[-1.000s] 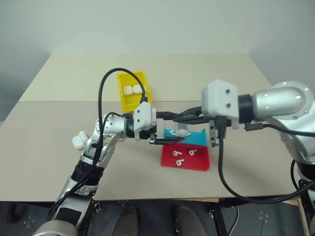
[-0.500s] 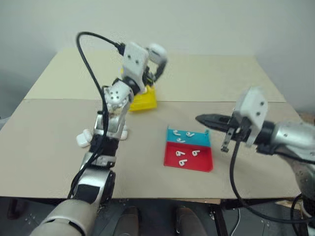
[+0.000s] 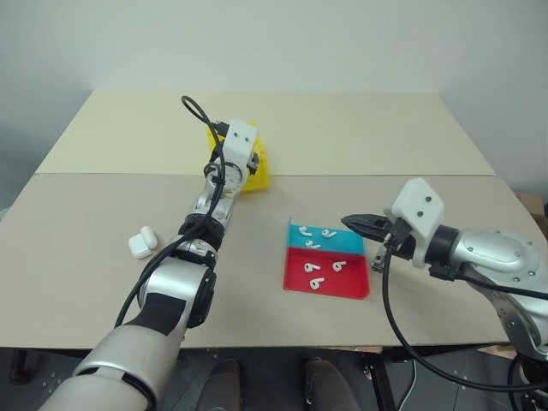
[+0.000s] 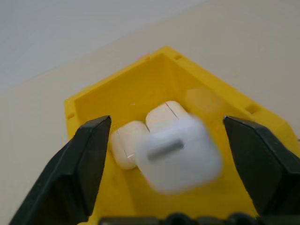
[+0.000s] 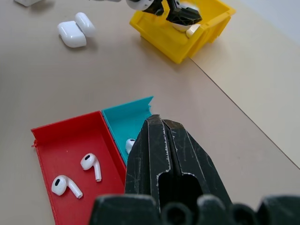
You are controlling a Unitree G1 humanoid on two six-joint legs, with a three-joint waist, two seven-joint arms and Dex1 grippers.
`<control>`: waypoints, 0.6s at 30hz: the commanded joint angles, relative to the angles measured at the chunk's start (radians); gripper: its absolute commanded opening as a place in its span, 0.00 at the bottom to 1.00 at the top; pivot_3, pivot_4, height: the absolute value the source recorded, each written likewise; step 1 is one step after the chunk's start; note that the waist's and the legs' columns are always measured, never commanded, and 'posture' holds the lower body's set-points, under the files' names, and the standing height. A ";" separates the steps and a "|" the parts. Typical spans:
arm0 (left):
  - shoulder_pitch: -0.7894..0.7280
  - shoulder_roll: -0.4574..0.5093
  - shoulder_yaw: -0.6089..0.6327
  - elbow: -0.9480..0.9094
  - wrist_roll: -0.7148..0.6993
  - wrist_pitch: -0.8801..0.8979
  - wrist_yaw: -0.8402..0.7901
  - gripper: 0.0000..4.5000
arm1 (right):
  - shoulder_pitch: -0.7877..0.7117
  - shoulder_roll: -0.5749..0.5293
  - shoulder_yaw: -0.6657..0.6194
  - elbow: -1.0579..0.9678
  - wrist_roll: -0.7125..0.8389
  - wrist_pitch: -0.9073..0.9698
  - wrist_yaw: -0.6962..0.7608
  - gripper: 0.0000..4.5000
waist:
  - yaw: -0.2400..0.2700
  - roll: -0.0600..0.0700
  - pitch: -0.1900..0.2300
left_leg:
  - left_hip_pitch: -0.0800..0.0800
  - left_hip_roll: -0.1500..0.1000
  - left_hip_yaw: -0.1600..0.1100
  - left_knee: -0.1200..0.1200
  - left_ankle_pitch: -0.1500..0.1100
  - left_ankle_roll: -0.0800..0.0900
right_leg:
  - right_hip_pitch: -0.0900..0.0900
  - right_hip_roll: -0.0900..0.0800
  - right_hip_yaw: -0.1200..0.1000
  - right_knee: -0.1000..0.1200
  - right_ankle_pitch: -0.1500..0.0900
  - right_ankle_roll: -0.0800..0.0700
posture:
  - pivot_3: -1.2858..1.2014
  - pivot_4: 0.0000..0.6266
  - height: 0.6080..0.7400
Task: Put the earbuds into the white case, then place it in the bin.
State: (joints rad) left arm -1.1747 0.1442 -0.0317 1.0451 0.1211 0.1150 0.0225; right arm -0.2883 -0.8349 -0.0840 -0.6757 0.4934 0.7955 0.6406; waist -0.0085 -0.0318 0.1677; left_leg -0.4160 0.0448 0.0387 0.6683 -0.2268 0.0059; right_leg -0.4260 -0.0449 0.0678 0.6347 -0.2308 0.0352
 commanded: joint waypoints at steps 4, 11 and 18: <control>0.075 0.022 0.057 -0.286 -0.156 -0.059 -0.263 0.99 | 0.007 -0.021 -0.001 -0.031 -0.018 0.002 -0.002 0.00 | -0.003 0.000 0.000 | 0.000 0.000 0.000 0.000 0.000 0.000 | 0.000 0.000 0.000 -0.002 0.001 0.000 | 0.52 0.24 1.00; 0.485 0.244 0.055 -0.970 -0.492 0.163 -0.824 0.99 | 0.144 -0.137 -0.101 -0.039 -0.026 -0.094 0.143 0.00 | -0.014 0.001 -0.001 | 0.002 0.002 0.001 -0.005 0.000 0.000 | 0.000 0.001 0.001 -0.002 0.001 -0.001 | 0.52 0.24 1.00; 0.825 0.607 0.180 -1.247 -0.681 0.315 -1.131 0.99 | 0.362 -0.241 -0.349 0.007 -0.032 -0.314 0.448 0.00 | -0.005 0.001 -0.001 | 0.007 0.003 0.003 -0.002 0.000 0.000 | 0.005 0.000 0.000 -0.002 0.001 0.000 | 0.52 0.24 1.00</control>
State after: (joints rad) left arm -0.3640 0.7046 0.0930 -0.1364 -0.5213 0.4237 -1.0388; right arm 0.0585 -1.0597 -0.3409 -0.6710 0.4549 0.5555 1.0060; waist -0.0136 -0.0307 0.1671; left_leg -0.4074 0.0481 0.0416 0.6662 -0.2266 0.0054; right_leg -0.4203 -0.0446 0.0682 0.6325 -0.2309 0.0367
